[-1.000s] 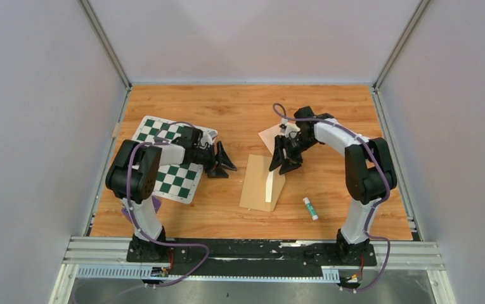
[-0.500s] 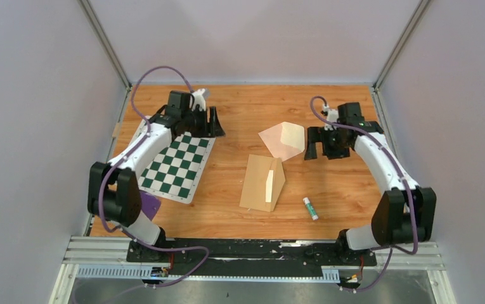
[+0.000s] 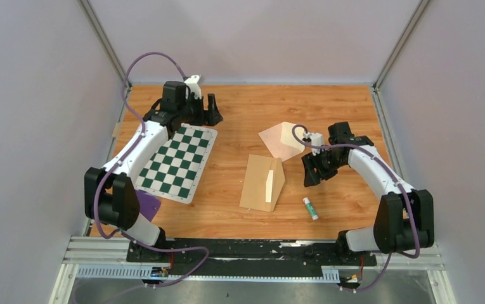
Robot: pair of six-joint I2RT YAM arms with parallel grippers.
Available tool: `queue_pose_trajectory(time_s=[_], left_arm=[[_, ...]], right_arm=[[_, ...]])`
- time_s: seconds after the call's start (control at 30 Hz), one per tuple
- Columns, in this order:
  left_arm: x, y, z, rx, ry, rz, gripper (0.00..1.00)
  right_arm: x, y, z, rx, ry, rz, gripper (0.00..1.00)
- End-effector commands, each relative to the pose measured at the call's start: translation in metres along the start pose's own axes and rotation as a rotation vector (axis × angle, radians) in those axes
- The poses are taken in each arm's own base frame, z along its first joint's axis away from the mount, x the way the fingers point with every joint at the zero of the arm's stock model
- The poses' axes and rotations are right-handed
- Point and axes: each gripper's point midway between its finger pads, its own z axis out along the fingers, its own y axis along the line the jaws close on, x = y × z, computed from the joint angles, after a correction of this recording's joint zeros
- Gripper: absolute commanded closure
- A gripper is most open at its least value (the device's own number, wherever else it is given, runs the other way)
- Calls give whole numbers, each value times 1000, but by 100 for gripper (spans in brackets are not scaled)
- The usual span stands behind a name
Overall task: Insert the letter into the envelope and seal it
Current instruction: Open the solid glue cap from the solid glue.
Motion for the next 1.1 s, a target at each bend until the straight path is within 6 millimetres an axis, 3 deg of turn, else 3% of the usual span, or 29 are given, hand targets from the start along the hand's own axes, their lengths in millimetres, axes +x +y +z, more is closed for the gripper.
queue_pose_trajectory(time_s=[0.0, 0.07, 0.2, 0.33, 0.47, 0.7, 0.87, 0.93, 1.0, 1.07], left_arm=[[-8, -7, -5, 24, -25, -21, 10], [-10, -3, -9, -7, -41, -24, 10], [-15, 8, -17, -73, -59, 22, 9], [-22, 25, -25, -139, -74, 57, 8], [-27, 37, -31, -171, -91, 52, 7], [-25, 43, -32, -182, -82, 41, 7], [-29, 43, -30, -178, -80, 45, 7], [-33, 43, -29, -177, -81, 49, 7], [-36, 43, -27, -176, -79, 48, 7], [-41, 41, -26, -170, -83, 44, 8]], right_arm=[[1, -2, 14, -2, 28, -72, 49], [2, 6, 20, -11, 45, -106, 54], [14, 21, 35, 4, 130, -222, 46], [39, 15, 44, 57, 269, -232, 50], [39, 12, 43, 80, 293, -208, 49], [59, 17, 55, 37, 382, -226, 50], [69, 13, 64, 27, 456, -200, 69], [68, 11, 65, 39, 462, -194, 70], [61, 8, 65, 65, 448, -186, 73], [46, 4, 59, 106, 415, -174, 88]])
